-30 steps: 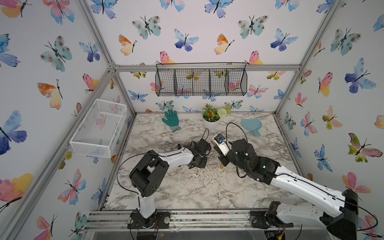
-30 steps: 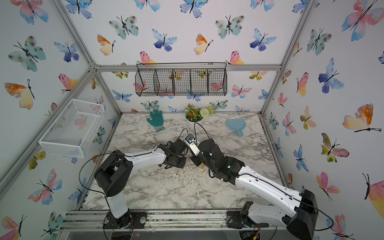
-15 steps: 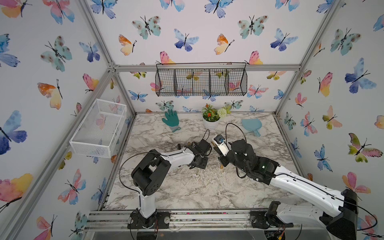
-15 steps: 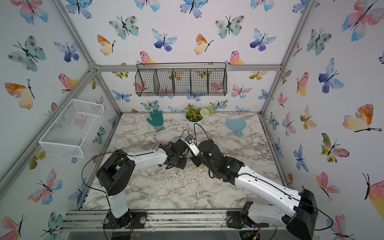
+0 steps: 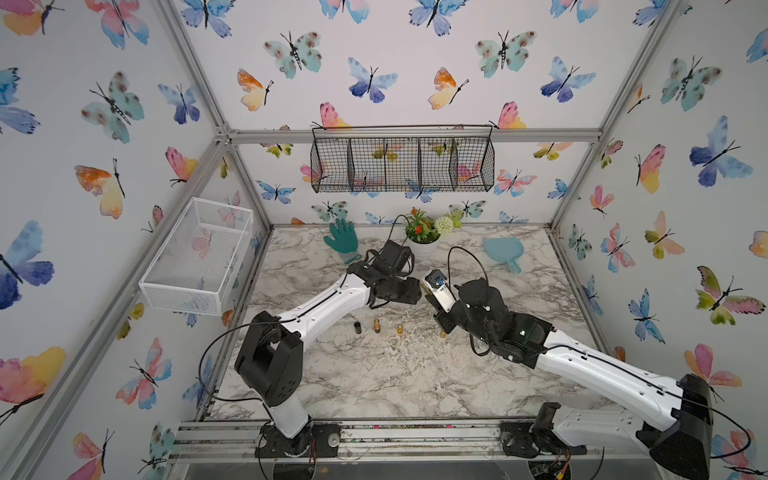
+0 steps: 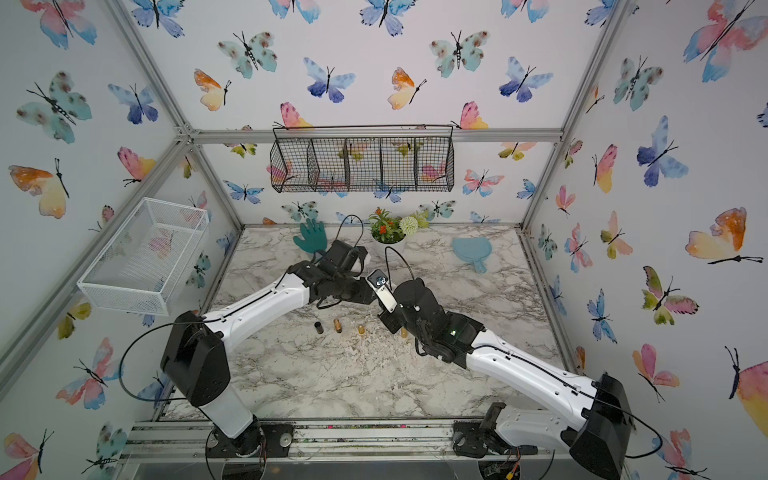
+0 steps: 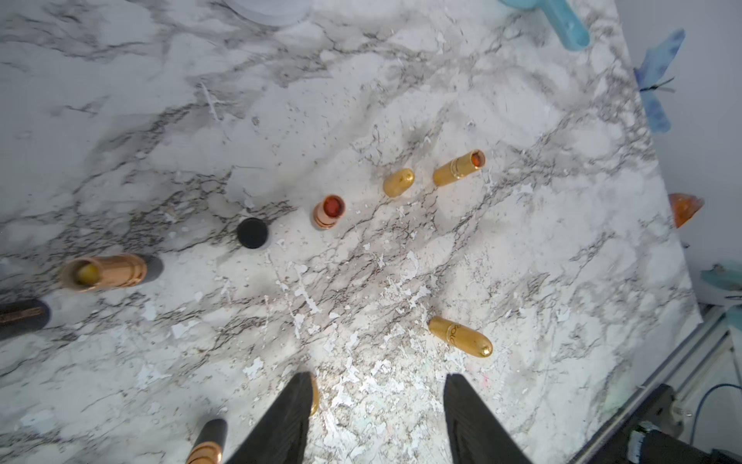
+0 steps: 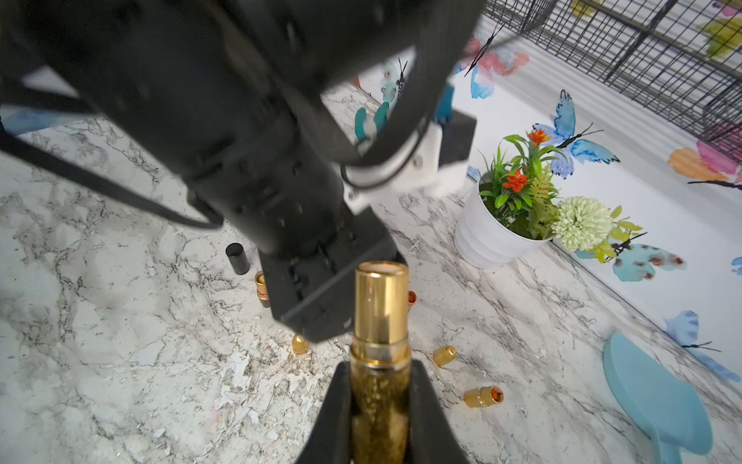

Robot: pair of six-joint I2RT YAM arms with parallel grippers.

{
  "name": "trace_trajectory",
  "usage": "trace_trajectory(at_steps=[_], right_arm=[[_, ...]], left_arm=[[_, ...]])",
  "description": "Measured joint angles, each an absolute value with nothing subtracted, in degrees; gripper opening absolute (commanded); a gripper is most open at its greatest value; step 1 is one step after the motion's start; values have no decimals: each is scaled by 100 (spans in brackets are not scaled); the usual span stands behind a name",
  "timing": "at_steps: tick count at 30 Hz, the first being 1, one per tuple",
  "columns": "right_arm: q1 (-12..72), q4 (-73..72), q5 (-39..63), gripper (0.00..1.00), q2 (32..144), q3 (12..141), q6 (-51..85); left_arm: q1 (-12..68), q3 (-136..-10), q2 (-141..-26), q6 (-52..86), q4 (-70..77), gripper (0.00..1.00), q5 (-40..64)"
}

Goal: Open the lipstick cap
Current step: Place the lipstick at the center of the board.

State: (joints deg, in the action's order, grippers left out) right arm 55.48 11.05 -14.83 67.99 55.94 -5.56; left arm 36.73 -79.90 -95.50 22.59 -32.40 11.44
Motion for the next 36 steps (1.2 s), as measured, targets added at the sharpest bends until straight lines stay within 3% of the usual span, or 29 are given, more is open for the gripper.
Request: trace_trajectory(at_steps=[2,8,14,30,36], right_arm=[[5548,1074,-1452,2,6845,5544,-554],[5548,670,-1190,2,7303,5472,-548],[5548,414,-952,2,7721,5476,-558],[5548,71,-486,2,8005,5708,-567],[5548,51,-316,2,8090,5719,-563]], left_arm=[[3332,-7955,-9389,2307,-3225,59,1404],[2102,-7140,-8471,2526,-2936,62,3638],[2084,-7011,-8031,2495,-2810,63,4779],[2110,-6761,-7994,2265,-3076,61,5120],[2139,-6770,-8197,2202,-3074,54,5109]])
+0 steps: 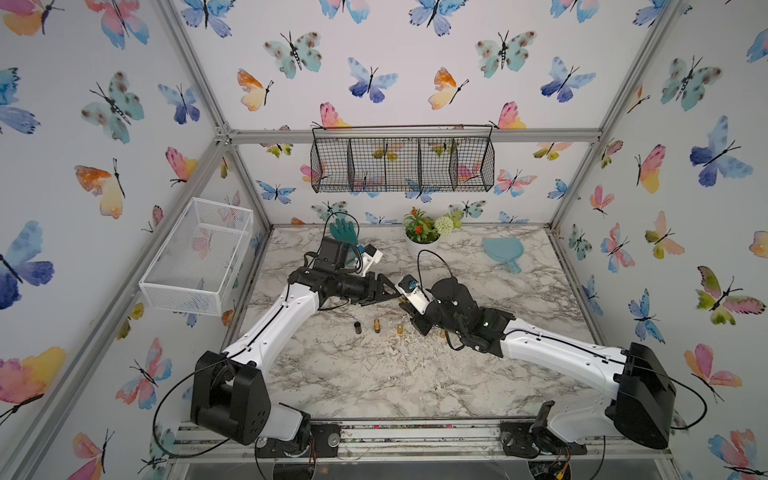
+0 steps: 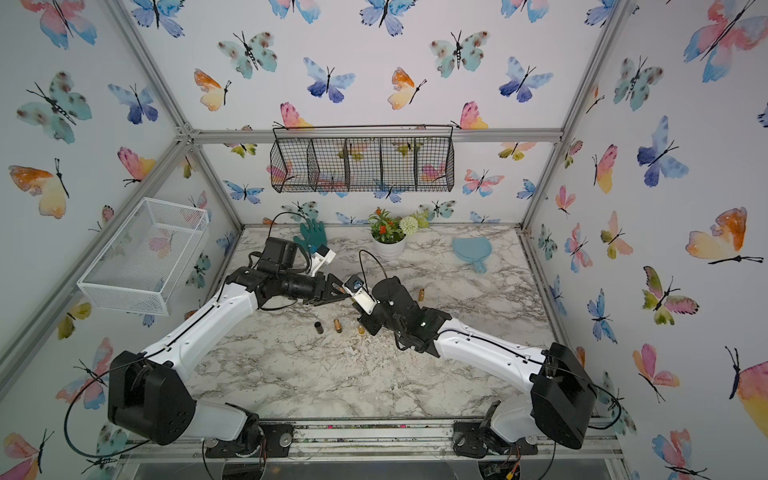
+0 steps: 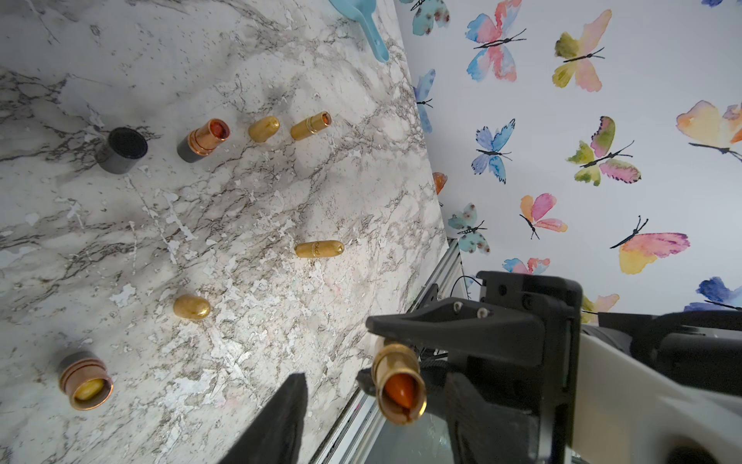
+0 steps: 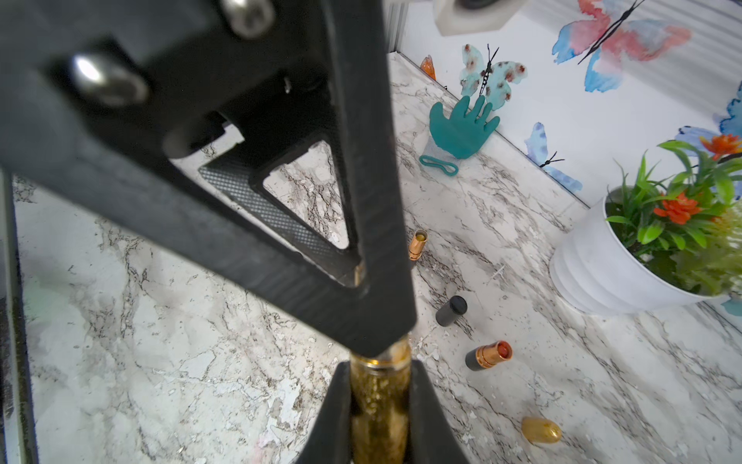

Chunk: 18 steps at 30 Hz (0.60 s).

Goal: Open the lipstick cap
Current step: Place the lipstick at the center of the board.

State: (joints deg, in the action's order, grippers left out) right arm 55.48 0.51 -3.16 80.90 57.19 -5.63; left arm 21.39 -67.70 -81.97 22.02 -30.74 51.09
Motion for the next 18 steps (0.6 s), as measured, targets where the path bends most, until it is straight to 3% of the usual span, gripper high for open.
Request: trace_trajectory(at_steps=[5,10,18], right_arm=[[5548,8,-211,2,8162,5771,-558],[5548,-5,-169,2,8206,5771,-561],[5548,-8,-148,2,8237,5771,-565]], left_arm=[[2222,-6770,-8291,2165,-3076,37,5092],[2237,-6772,-8300,2108,-3070,30,5098],[2241,-6772,-8300,2078,-3072,33,5083]])
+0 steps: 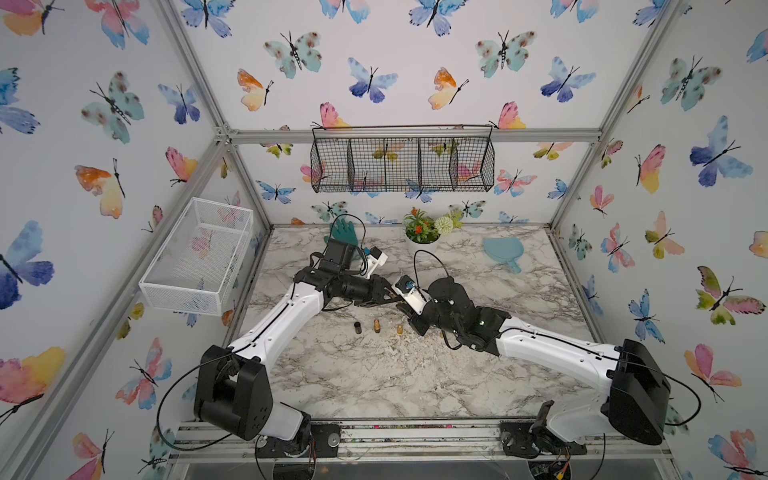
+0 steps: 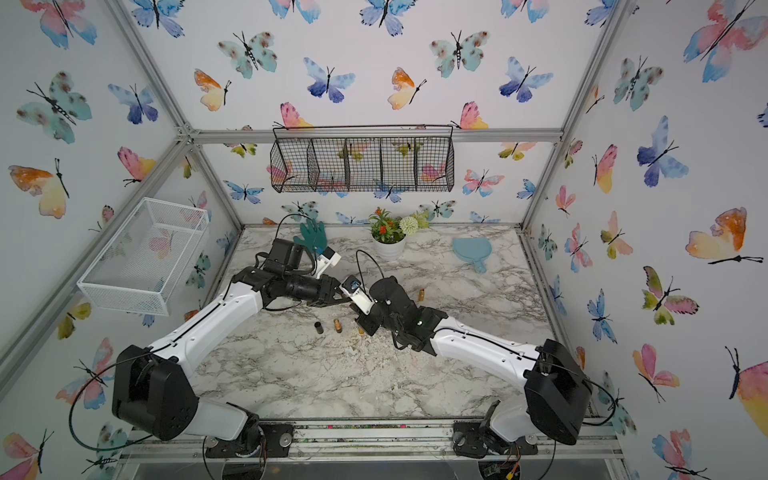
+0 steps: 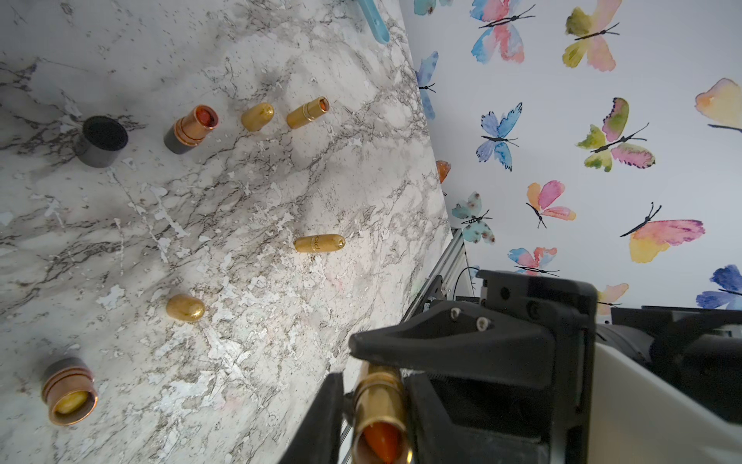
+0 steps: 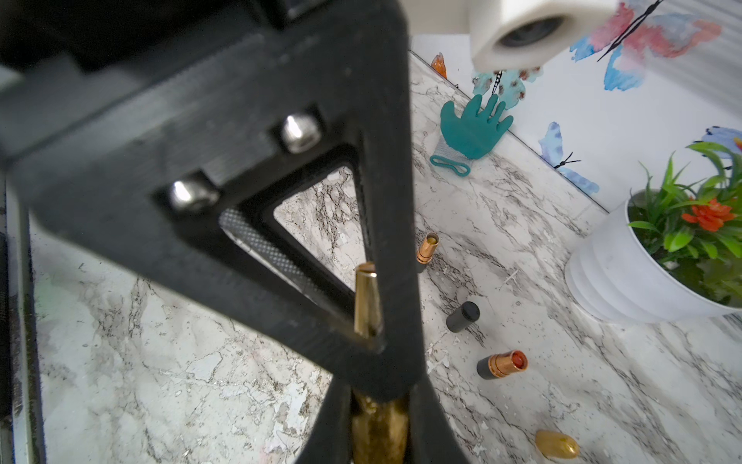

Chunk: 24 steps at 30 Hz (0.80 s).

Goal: Open the lipstick cap
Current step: Place the lipstick at the center of the board.

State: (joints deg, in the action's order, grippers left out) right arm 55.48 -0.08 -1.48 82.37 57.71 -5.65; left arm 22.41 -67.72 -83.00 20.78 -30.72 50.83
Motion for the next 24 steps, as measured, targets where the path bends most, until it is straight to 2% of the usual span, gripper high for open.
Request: trace_trajectory(at_steps=[3,7,14,15,17,20,22,24], right_arm=[[5548,-8,-150,2,8237,5771,-565],[5548,1,-152,2,8243,5771,-565],[5548,-3,-145,2,8267,5774,-572],[5548,-1,-148,7,8272,5780,-582],[5548,1,-150,24,8285,5795,-602],[5548,71,-242,43,8326,5878,-617],[5548,119,-362,47,8324,5889,-659],[5548,176,-497,48,8309,5889,-681]], left_arm=[[2241,-6772,-8305,2080,-3072,29,5074],[2246,-6801,-8324,2082,-3072,19,5068],[2250,-6814,-8333,2064,-3076,12,5028],[2250,-6814,-8333,2062,-3076,12,5026],[2250,-6820,-8333,2062,-3076,11,5024],[2250,-6873,-8342,2060,-3087,10,4991],[2250,-6914,-8342,2058,-3085,10,4947],[2250,-6960,-8342,2058,-3085,10,4845]])
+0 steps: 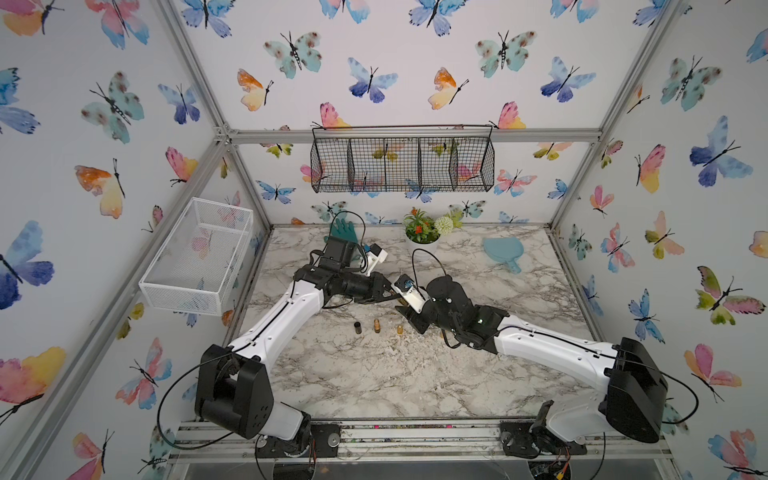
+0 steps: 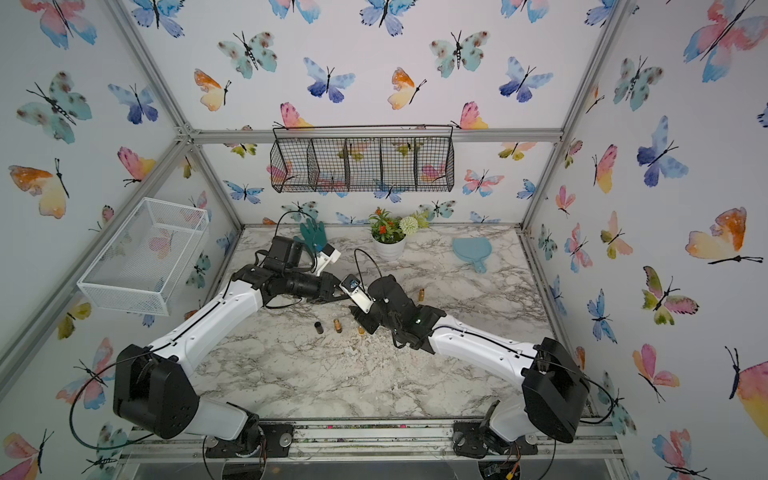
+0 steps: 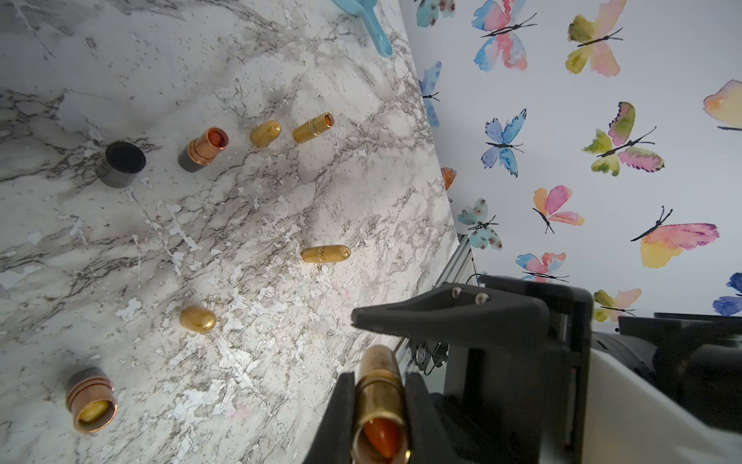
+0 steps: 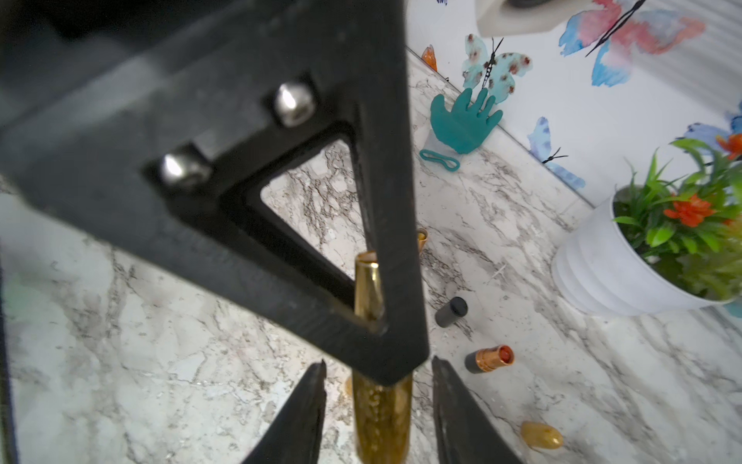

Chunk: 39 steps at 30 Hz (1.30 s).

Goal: Open the lipstick cap
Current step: Place the lipstick at the center of the board.

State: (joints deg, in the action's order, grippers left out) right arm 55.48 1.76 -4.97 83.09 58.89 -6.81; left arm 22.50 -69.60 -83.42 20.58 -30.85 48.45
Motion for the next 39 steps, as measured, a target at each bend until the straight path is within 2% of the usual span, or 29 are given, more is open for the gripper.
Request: trace_trajectory(at_steps=[6,12,19,28,39], right_arm=[[5548,458,-991,48,7846,5887,-714],[5548,523,-1555,49,6875,5872,-661],[5548,707,-2097,50,6313,5712,-534],[5548,882,-2261,50,6322,5575,-434],[5548,895,-2274,50,6377,5572,-408]], left_arm=[[2416,-7091,-8342,1968,-3072,11,3795],[3520,-6960,-8374,1780,-2698,14,1750],[4436,-6270,-8753,1664,-1833,18,416],[4805,-6235,-9607,1516,-1441,18,-148],[4976,-6235,-9983,1396,-1197,19,-331]])
